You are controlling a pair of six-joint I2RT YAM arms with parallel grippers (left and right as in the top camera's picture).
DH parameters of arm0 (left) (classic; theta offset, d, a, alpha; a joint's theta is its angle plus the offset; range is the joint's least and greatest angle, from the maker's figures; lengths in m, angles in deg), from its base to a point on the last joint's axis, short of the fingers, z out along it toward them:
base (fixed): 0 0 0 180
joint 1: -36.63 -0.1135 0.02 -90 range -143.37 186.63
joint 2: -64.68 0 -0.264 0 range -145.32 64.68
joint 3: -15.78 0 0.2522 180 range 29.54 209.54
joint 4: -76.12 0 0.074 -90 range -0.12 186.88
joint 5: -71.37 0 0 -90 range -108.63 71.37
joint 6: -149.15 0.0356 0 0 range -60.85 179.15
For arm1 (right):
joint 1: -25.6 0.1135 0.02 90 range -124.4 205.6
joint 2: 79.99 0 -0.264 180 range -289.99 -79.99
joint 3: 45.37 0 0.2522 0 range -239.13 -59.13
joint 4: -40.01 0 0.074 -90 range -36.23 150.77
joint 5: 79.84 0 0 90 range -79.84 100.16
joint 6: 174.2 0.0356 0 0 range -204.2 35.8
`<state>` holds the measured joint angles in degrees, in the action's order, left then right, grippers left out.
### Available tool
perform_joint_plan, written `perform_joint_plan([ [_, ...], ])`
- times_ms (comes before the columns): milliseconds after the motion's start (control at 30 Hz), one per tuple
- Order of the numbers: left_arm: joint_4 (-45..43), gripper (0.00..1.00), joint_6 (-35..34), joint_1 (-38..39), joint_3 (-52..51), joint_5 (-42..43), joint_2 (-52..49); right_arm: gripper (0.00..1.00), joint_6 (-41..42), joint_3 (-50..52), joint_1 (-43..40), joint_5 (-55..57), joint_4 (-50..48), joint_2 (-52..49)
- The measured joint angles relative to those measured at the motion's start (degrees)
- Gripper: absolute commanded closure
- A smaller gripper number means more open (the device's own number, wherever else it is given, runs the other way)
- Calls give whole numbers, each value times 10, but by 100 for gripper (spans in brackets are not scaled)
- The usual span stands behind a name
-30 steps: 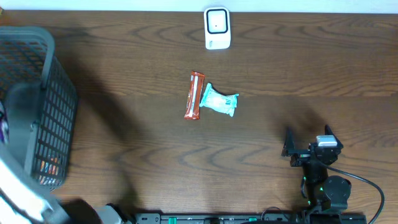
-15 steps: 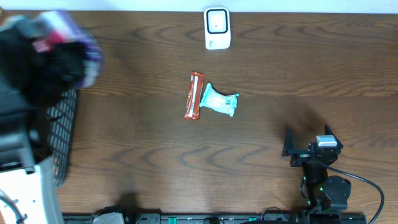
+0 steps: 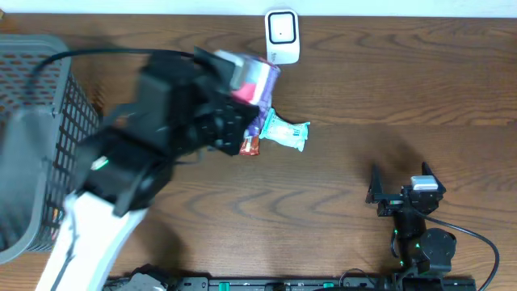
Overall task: Scan the item barcode
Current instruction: 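Carry the pink liner pack out and place it right of the wipes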
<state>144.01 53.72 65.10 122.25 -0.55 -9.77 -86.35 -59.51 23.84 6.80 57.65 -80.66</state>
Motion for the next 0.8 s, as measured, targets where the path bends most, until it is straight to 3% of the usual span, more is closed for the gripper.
perform_joint_plan([
  [267,-38,92,-3,25,-35,-36,-209,1,0,0,0,0,0,0],
  [400,-97,92,-70,25,-35,-27,-289,1,0,0,0,0,0,0],
  [667,-229,92,-202,35,-37,76,-365,1,0,0,0,0,0,0],
  [700,-234,76,-217,40,-37,87,-365,1,0,0,0,0,0,0],
  [733,-235,70,-218,40,-37,88,-365,1,0,0,0,0,0,0],
  [800,-236,68,-231,47,-37,96,-365,1,0,0,0,0,0,0],
])
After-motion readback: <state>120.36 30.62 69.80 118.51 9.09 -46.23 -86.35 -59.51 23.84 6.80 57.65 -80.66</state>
